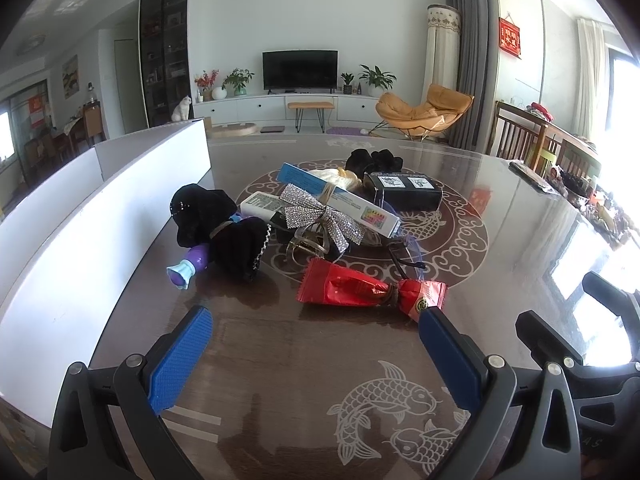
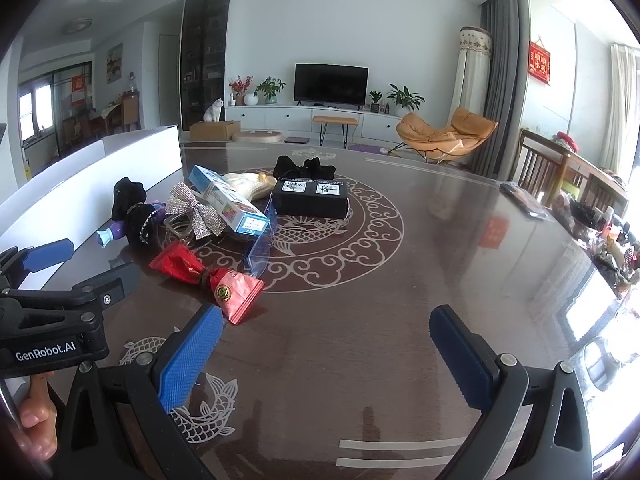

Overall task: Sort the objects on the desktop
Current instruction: 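Move both tools toward the cluster of items on the table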

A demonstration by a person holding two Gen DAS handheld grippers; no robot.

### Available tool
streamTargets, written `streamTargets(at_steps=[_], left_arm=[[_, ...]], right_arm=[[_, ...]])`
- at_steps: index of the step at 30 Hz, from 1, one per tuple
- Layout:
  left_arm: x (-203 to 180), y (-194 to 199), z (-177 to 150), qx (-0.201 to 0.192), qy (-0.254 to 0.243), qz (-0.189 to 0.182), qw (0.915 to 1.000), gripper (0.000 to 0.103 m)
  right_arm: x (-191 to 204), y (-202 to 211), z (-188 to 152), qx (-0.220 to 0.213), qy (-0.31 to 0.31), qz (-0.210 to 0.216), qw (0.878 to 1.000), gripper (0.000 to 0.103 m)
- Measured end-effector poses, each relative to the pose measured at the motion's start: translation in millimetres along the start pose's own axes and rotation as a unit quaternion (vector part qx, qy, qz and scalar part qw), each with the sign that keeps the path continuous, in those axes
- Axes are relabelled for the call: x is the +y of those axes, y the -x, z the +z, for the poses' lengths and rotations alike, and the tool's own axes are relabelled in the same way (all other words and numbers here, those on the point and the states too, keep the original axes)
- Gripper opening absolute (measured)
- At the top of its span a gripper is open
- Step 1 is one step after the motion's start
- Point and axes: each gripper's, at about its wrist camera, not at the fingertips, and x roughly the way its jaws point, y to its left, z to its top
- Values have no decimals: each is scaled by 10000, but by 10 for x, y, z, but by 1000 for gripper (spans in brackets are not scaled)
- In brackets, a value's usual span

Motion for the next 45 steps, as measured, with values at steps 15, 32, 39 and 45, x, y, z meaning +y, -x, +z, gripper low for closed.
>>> streamTargets(at_steps=[15,32,39,45], left_arm=[[-8,5,-5,8,0,-16,10000,103],[-28,16,-18,7,-5,-21,10000,103],[5,-14,-25,104,78,51,9999,103],[81,-147,-42,458,240,96,9986,103]], right_arm=[[42,-18,-39,64,46,24,10000,103],[58,-13,-48,64,59,38,10000,103],[75,22,-26,33,50,59,10000,103],[44,46,11,47,96,76,9999,103]])
